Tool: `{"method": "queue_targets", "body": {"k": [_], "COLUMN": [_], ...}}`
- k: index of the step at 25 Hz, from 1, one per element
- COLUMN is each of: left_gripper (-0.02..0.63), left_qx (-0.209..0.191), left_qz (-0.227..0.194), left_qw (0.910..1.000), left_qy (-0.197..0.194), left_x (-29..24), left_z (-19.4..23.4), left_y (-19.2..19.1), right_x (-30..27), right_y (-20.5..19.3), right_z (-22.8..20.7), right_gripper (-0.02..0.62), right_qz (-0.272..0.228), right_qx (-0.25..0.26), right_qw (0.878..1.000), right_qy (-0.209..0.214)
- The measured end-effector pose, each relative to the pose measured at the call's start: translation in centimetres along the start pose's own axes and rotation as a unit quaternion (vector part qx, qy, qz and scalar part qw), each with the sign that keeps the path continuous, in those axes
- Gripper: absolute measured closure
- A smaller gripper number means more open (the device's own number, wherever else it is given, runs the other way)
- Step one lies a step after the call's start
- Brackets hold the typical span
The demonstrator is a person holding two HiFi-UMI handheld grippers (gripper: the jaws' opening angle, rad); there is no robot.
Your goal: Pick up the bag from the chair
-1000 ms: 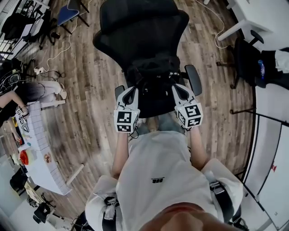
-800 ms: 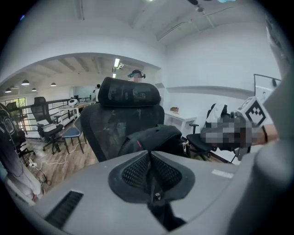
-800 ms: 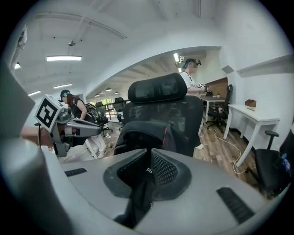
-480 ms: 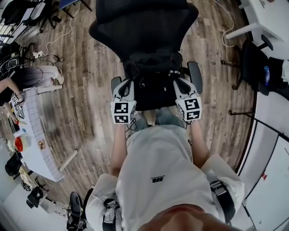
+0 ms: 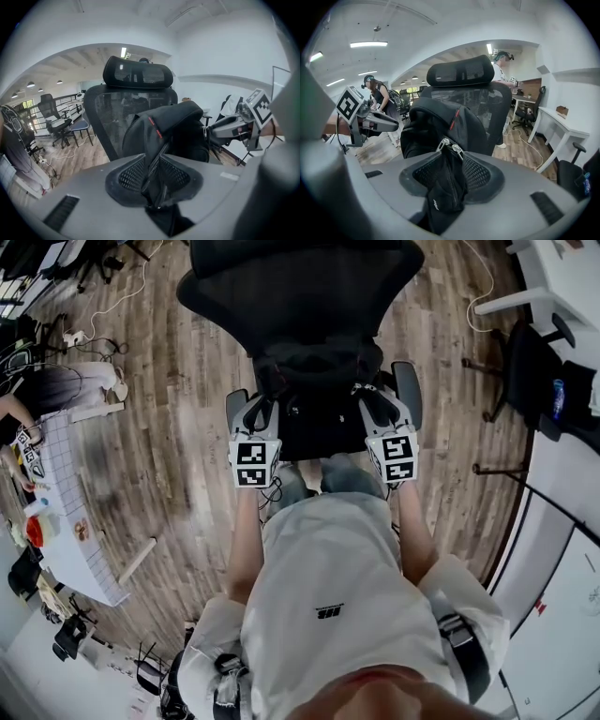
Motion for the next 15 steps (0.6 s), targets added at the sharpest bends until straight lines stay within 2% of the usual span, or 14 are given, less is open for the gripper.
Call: {"method": "queue_targets", "body": {"k": [4,15], "left_gripper": [0.467,0.408], "left_qx": [0.003,0.010], "left_qz": [0.014,0.037], "left_qw": [0.9999,0.9993], "left_qy": [-0.003,-0.003], "left_x": [-1.0,-3.3], "left_z": [0.0,0.5], "left_y": [-0.9,-2.3], "right_x": [-0.8,-2.8], "right_y": [-0.9,-1.5], "right_z": [-0.4,-0.7], "right_gripper": [0.428,0.365], "right_qz": [0.014,0.019], "right_qx": [0.010,0.014], "right_qw": [1.000,1.000], "right_qy": [-0.002,0.007]}}
Point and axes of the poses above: the fingertips, and each gripper's own axes: x backward along the fingers, z to its left, y out of its top, the point moved 9 cm from there along x, backward along the fingers, and after that the axes turned 8 degrees about -z, right-handed, at the moved point
